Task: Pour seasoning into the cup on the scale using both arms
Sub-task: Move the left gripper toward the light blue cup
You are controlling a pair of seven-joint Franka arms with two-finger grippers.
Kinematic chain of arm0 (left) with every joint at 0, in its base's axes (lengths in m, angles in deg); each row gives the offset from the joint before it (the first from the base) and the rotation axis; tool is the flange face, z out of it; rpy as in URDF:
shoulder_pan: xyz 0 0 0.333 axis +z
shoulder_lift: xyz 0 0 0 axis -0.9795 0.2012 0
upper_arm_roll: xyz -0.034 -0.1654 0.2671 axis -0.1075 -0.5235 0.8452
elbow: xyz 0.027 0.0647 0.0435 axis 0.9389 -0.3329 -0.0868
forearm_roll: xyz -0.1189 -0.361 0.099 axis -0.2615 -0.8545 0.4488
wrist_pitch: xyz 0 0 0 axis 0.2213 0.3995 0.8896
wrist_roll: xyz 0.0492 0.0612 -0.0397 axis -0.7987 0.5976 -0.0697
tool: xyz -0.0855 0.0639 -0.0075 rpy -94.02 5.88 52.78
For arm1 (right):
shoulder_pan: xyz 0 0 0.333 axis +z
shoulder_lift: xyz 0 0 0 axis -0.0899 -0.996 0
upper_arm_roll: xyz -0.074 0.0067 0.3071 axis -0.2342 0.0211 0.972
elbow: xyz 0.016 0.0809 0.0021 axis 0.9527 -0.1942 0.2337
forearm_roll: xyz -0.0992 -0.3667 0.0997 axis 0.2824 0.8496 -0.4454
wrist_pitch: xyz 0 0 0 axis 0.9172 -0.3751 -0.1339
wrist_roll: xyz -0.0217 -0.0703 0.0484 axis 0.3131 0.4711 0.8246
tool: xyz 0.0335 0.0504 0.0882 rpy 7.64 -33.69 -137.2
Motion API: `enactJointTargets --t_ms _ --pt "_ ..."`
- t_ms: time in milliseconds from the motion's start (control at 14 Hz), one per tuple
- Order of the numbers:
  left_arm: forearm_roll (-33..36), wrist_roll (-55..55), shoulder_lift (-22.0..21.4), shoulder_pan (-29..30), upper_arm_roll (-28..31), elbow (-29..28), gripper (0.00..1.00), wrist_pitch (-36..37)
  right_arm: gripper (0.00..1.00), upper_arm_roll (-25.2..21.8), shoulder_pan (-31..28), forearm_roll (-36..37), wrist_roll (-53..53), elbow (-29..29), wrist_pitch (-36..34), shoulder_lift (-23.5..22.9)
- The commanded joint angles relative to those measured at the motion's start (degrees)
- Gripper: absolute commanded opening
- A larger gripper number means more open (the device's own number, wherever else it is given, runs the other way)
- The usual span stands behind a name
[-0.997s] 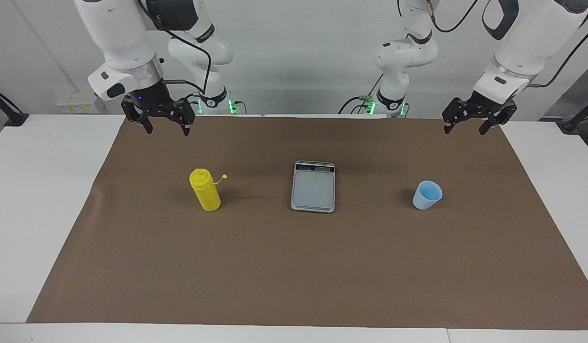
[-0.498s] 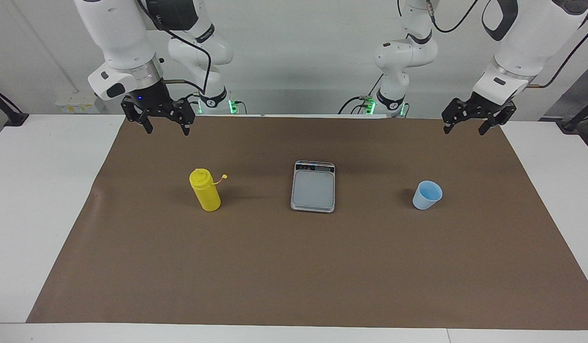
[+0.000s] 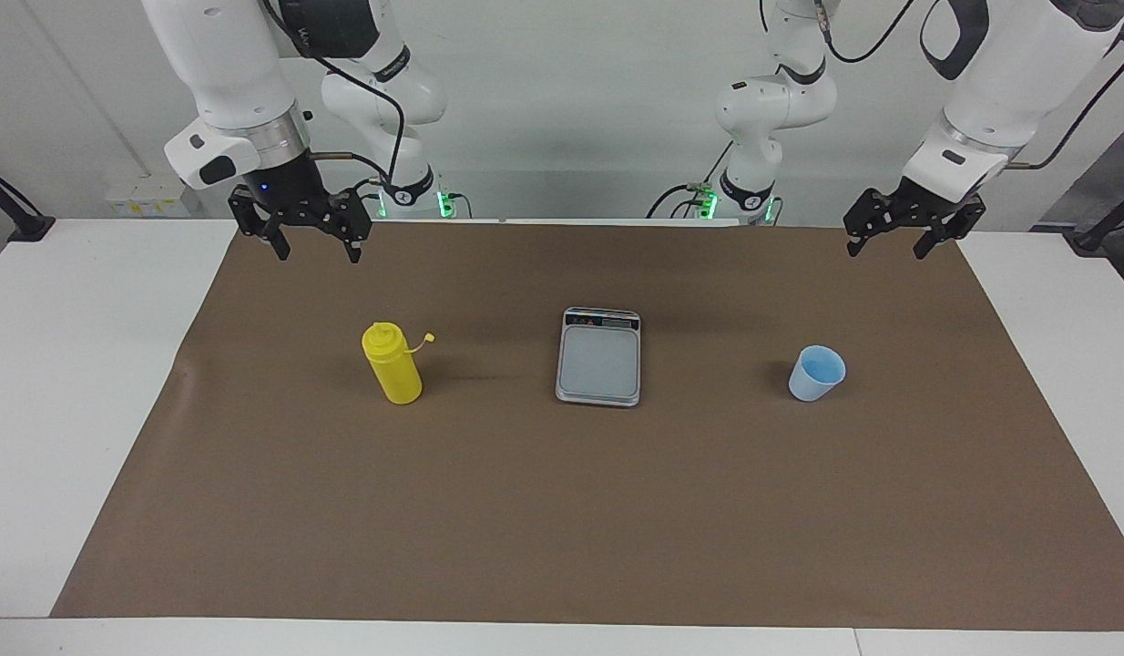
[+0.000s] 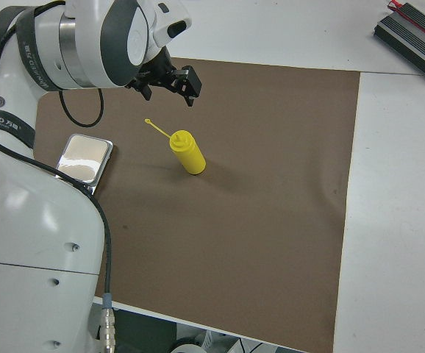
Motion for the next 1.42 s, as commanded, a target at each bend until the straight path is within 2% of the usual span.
enactJointTargets --t_ms 0,142,285,570,854,997,1210,1353 --pt "-0.74 0.56 -4.05 0.88 0.07 -7.86 1.00 -6.23 1.00 0.24 -0.60 -1.38 -1.39 0.31 0.03 -0.28" --pt "-0.83 -0.05 -5.20 0.62 0.07 -13.32 1.00 -11.58 1.00 0.24 -0.69 -1.38 -1.39 0.22 0.12 -0.27" --pt "-0.83 -0.23 -4.07 1.05 0.07 -15.53 1.00 -14.85 1.00 0.24 -0.69 -1.38 -1.39 0.05 0.03 -0.19" --pt "-0.83 -3.30 1.12 3.25 0.16 -19.83 1.00 -24.76 1.00 0.24 -0.69 -1.38 -1.48 -0.65 -0.05 0.16" --pt "-0.83 -11.73 5.60 4.13 0.07 -22.82 1.00 -34.09 1.00 0.15 -0.69 -1.38 -1.30 -3.29 -1.46 1.92" --pt "-0.92 -12.18 6.40 4.30 0.07 -25.46 1.00 -37.44 1.00 0.15 -0.69 -1.38 -1.21 -3.20 -1.11 1.92" --pt "-1.10 -16.30 9.11 3.52 0.07 -26.08 1.00 -40.43 1.00 0.15 -0.77 -1.38 -0.87 -3.20 -0.76 1.92" --pt "-1.10 -16.67 8.43 3.43 0.07 -28.18 1.00 -40.53 1.00 0.15 -0.77 -1.38 -0.78 -3.20 -0.76 1.83"
